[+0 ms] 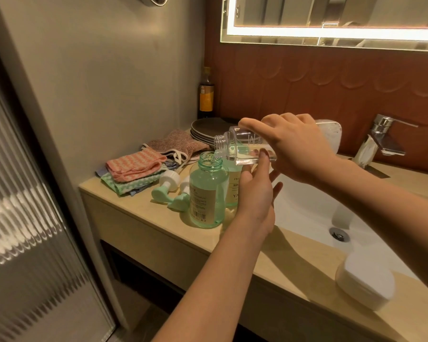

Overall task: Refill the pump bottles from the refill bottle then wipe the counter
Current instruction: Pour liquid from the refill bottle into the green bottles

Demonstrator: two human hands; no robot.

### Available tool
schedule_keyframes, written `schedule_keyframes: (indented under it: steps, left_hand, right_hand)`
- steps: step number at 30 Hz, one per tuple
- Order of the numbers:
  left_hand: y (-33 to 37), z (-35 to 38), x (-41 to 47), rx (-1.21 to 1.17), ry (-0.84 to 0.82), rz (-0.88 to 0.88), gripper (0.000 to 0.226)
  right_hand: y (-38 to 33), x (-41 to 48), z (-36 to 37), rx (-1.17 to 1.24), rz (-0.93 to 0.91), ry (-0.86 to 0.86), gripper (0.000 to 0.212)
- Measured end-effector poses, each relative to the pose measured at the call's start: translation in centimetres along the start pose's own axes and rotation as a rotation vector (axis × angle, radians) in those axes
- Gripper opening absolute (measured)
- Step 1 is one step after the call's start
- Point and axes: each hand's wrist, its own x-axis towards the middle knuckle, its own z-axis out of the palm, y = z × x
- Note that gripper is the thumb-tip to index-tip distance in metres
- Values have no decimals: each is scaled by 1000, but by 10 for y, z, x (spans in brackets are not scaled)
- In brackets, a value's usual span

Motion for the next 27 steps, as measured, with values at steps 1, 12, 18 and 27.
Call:
schedule_keyframes:
  steps: [1, 12, 18, 27]
  left_hand:
    - [0, 0, 0, 3, -1, -1, 39]
    - [-1, -1, 0, 17, -8, -5, 46]
    - [0, 0, -1, -4, -12, -7, 42]
    - [1, -1, -1, -15, -19, -7, 50]
  right_hand:
    - [0, 0, 0, -1, -1, 2, 72]
    - [-1, 0, -2, -9, -5, -19, 75]
    - [-1, 1, -3, -2, -5, -23, 75]
    - [-1, 1, -3, -13, -10, -14, 74]
